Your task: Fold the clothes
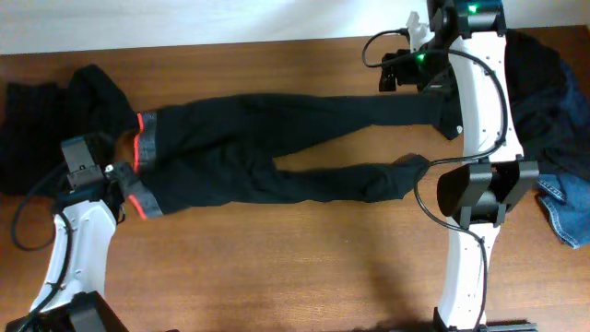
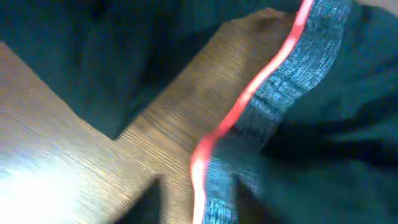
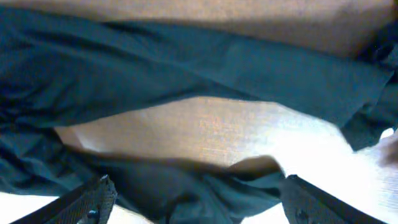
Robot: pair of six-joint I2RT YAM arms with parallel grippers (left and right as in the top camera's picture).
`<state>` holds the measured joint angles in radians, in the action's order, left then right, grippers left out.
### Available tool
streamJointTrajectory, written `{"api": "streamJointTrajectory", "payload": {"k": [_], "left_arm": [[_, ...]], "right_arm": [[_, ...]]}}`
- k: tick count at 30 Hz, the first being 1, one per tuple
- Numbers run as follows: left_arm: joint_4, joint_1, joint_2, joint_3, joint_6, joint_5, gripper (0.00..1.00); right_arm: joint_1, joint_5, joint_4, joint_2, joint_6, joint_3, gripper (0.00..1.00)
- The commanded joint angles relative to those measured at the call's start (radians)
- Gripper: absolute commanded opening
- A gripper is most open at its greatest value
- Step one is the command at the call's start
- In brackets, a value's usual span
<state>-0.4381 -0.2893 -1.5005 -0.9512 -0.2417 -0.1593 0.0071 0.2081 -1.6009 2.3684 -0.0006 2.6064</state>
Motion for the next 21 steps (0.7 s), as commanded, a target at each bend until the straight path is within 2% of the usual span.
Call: {"api": "streamJointTrajectory", "payload": {"k": [1,6,8,11,15,21], "left_arm": [[-0.005,-0.006,0.016,-0.034,0.035,-0.040,0.67],[-0.048,-0.005,0.016,-0.075,0.035,0.009,0.93],[-0.074,-0.005,0.016,-0.101,0.035,0.041,0.98],[-0.126,0.009,0.022,-0.146,0.035,0.085,0.99],[-0.163,0.050,0.037,-0.187,0.036,0.093,0.99],[-0.161,0.140,0.058,-0.229,0.065,0.092,0.99]], "right_arm": [[-0.002,-0.003,-0.049,-0.009,0.002,-0.005,0.90],[-0.002,-0.002,-0.098,-0.011,0.046,-0.005,0.95],[-0.002,-0.002,-0.098,-0.013,0.074,-0.005,0.96],[-0.001,0.002,-0.098,-0.018,0.088,-0.005,1.00],[-0.001,0.001,-0.098,-0.050,0.088,-0.005,0.99],[-0.003,-0.031,-0.098,-0.185,0.088,-0.005,0.99]]}}
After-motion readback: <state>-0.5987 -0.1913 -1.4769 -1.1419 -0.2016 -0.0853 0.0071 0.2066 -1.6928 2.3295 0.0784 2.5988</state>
